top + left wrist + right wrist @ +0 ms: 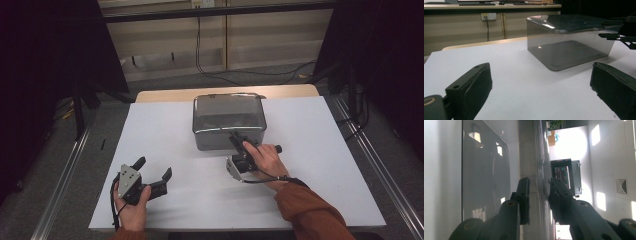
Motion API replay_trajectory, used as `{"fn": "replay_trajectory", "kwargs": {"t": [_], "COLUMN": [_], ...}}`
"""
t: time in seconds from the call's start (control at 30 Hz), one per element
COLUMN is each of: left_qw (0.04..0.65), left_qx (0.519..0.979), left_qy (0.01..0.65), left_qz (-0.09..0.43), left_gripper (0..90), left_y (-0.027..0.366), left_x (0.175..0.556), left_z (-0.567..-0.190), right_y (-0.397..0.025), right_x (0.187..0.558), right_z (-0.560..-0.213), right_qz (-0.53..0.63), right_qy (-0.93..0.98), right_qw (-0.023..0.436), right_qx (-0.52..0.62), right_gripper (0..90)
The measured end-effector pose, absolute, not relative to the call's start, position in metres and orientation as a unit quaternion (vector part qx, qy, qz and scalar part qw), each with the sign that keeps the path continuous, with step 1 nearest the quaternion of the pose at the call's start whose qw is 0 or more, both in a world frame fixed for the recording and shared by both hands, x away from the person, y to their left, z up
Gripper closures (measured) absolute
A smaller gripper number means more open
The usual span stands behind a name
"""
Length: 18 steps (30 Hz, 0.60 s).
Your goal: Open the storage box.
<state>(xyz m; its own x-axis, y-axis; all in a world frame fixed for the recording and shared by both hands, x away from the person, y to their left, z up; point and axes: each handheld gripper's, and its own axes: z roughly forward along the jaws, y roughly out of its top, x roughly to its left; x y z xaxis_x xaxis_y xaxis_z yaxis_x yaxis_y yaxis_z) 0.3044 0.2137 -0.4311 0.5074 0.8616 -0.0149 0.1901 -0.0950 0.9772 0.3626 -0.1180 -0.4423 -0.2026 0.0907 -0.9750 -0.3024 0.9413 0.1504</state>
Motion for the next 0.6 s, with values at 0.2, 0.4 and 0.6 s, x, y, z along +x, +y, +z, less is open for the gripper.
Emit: {"fn": "replay_trajectory", "kwargs": {"t": [0.2,0.4,0.6], "left_qw": [0.552,0.551,0.552], "left_qx": [0.674,0.673,0.677], "left_qy": [0.387,0.391,0.388], "left_qz": [0.303,0.301,0.295], "left_gripper": [4.5,4.3,5.0], "left_y": [0.2124,0.2121,0.2112], "left_x": [0.3049,0.3052,0.3075], "left_z": [-0.4306,-0.4299,-0.4300], "right_y": [-0.1177,-0.1172,-0.1176], "right_x": [0.3621,0.3624,0.3626], "right_z": [-0.4392,-0.4389,-0.4373], "right_qz": [0.161,0.163,0.165], "right_qy": [0.759,0.757,0.758], "right_qw": [0.627,0.629,0.627], "right_qx": [-0.070,-0.069,-0.066], "right_gripper": [79.5,79.7,79.8]}}
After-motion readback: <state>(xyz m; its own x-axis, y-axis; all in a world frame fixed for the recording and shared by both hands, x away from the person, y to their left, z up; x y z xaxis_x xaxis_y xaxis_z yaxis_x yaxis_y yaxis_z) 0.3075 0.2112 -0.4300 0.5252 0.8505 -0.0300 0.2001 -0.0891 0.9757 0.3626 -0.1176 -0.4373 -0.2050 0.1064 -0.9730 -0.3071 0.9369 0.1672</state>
